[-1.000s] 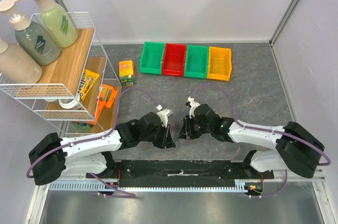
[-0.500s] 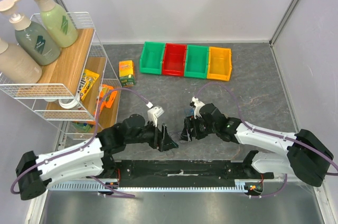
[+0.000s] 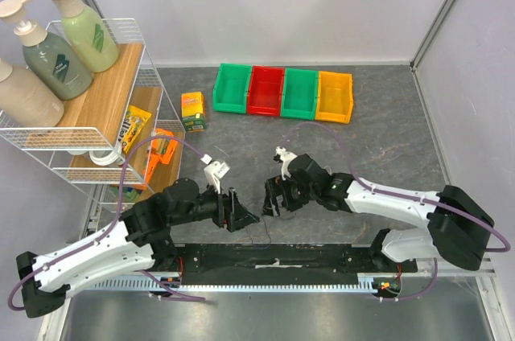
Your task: Untangle the cables
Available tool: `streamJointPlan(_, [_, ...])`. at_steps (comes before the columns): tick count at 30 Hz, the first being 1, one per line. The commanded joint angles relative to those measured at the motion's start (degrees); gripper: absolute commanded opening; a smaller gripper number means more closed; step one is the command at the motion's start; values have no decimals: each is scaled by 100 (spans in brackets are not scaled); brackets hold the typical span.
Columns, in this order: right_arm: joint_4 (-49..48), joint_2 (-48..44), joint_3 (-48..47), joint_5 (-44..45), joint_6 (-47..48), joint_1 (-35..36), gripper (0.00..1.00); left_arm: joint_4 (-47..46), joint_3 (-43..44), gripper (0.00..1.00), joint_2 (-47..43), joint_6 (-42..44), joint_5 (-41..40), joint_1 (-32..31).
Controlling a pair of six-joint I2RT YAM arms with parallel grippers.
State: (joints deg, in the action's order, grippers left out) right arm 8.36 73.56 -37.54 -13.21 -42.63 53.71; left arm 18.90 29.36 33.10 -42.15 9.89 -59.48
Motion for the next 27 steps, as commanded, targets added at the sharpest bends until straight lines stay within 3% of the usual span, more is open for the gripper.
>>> streamJointPlan(1, [385,264,-394,449,563,262,95,438,183,84,-409,-99,-776,7])
streamJointPlan(4, [535,334,-465,802,625,412,95,720,79,76,-603,-433,-1111,7])
streamJointPlan(8, [395,335,-351,619,169,456,93,406,-535,77,-665,-1127,-692,7])
streamJointPlan(9, [194,221,-255,470,-7,456,93,274,-720,69,-665,-1294,-594,7])
streamJointPlan(10, [1,125,-149,330,-174,447,92,168,-861,52,-656,-1461,-594,7])
streamJointPlan(12, [-421,-104,79,153,-499,456,91,71,-1072,35,-647,-1699,-664,7])
streamJointPlan(19, [-1468,-387,581,-129,-922,596,91,281,-1231,9,-516,-1718,-1358,7])
streamJointPlan(27, [-1768,44,406,134,-923,1281,91,-596,-1381,4,389,-1647,-876,7])
